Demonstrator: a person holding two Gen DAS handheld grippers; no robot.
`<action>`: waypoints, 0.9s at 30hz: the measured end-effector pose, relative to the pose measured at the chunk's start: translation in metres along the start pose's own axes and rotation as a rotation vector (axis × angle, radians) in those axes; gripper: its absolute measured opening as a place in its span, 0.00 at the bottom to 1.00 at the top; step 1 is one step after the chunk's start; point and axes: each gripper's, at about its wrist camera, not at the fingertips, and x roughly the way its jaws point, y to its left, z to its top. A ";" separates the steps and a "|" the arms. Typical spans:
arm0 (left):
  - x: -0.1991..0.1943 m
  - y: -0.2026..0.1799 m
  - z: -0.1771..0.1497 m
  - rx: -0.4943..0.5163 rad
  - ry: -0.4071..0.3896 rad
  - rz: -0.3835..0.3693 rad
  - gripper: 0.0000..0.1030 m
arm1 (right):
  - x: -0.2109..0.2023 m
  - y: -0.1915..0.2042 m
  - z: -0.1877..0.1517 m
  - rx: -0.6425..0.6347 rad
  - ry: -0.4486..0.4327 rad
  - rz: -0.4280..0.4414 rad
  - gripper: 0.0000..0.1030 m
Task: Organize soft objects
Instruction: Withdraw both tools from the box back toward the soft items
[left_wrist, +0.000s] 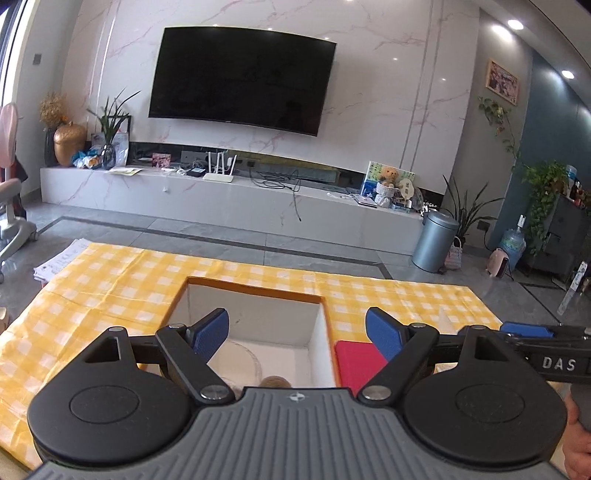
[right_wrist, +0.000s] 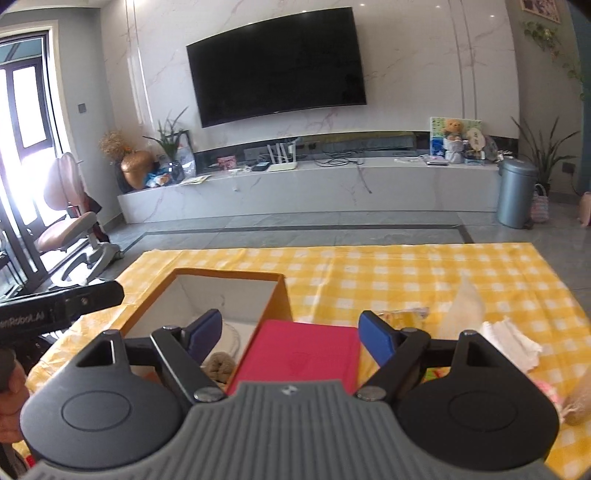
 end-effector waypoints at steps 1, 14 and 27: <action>0.000 -0.009 -0.001 0.013 0.001 -0.003 0.95 | -0.004 -0.003 0.000 -0.007 -0.004 -0.014 0.78; 0.027 -0.097 -0.033 0.069 0.099 -0.198 0.95 | -0.002 -0.084 -0.012 0.050 0.069 -0.210 0.94; 0.105 -0.172 -0.090 0.169 0.204 -0.195 0.95 | 0.029 -0.214 -0.062 0.304 0.273 -0.461 0.96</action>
